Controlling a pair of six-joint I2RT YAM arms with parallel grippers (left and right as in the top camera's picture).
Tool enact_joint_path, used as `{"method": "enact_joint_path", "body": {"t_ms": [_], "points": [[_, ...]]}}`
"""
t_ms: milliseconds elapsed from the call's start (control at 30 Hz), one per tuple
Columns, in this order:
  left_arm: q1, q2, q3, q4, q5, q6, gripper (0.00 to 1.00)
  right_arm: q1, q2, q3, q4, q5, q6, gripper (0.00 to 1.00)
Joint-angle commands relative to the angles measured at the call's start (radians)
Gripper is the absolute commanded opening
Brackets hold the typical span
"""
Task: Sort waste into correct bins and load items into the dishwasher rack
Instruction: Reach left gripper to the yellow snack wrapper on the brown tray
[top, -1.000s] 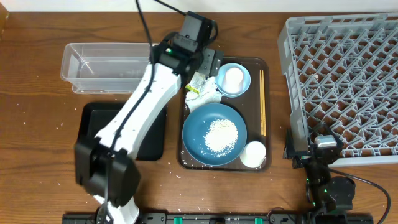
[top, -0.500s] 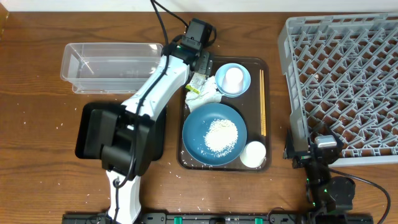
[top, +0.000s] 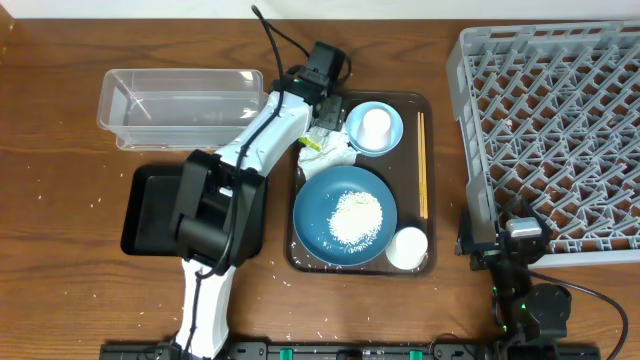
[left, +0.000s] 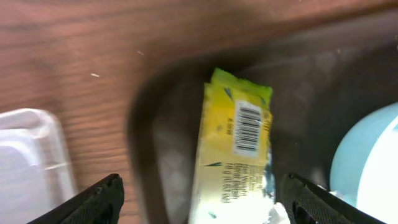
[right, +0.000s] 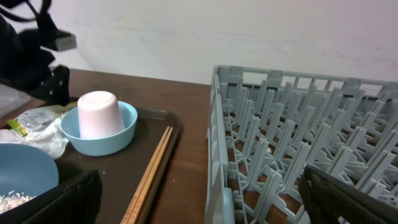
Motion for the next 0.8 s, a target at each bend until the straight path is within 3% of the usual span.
{"method": "enact_joint_path", "body": {"t_ms": [0,300,567,767], "points": [[0.000,0.034,0.000,-0.002,0.042,-0.005,0.83,-0.011,-0.004,-0.002,-0.004,0.000,-0.013,0.99],[0.001,0.050,-0.005,-0.030,0.041,-0.004,0.80,-0.011,-0.004,-0.002,-0.004,0.000,-0.013,0.99],[0.001,0.050,-0.005,-0.040,0.041,-0.005,0.49,-0.011,-0.004,-0.002,-0.004,0.000,-0.013,0.99],[0.001,0.043,-0.005,-0.047,0.041,-0.005,0.37,-0.011,-0.004,-0.002,-0.004,0.000,-0.013,0.99]]}}
